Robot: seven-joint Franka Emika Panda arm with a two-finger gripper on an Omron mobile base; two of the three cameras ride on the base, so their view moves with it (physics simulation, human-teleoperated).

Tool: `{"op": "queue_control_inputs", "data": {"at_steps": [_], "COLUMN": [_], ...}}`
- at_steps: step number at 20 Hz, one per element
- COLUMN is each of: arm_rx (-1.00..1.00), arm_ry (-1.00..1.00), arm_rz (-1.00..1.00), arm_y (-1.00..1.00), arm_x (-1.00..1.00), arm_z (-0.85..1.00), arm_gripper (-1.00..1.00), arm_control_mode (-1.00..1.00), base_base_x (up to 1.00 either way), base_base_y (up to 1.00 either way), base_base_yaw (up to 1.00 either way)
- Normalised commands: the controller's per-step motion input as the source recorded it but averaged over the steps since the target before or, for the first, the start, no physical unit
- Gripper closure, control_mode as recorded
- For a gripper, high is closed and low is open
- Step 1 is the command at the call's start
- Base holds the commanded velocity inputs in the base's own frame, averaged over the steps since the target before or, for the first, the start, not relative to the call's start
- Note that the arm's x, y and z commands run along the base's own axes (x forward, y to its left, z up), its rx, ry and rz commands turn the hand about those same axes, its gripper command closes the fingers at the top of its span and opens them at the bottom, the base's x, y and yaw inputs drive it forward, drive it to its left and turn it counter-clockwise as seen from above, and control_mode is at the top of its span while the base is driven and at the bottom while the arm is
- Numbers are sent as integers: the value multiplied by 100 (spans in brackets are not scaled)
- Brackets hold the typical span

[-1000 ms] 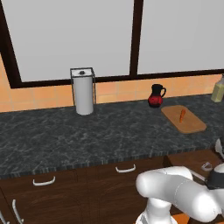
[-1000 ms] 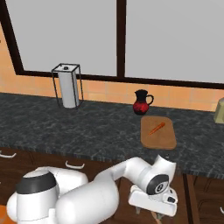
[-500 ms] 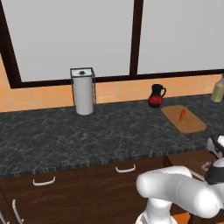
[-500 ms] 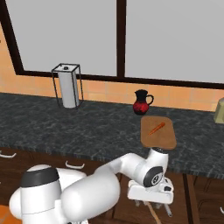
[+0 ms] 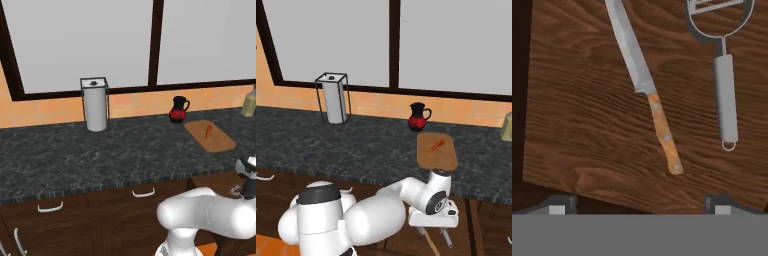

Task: Place the appropriate cutting tool for cutting the carrot skin on the cutting board.

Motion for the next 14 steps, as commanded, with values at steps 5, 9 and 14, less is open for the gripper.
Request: {"op": "queue_control_inputs", "data": {"at_steps": [5, 9, 14], "arm_rx": [0, 0, 0], "arm_ry": [0, 0, 0], "arm_rz": [0, 0, 0], "arm_y": [-31, -17, -30], "arm_x": [47, 25, 16], "arm_z": [-33, -41, -31], "arm_gripper": [-100, -100, -100], "arm_control_mode": [-100, -100, -100], "base_base_x": [0, 0, 0], "base_base_y": [0, 0, 0], "base_base_yaw": [0, 0, 0]}}
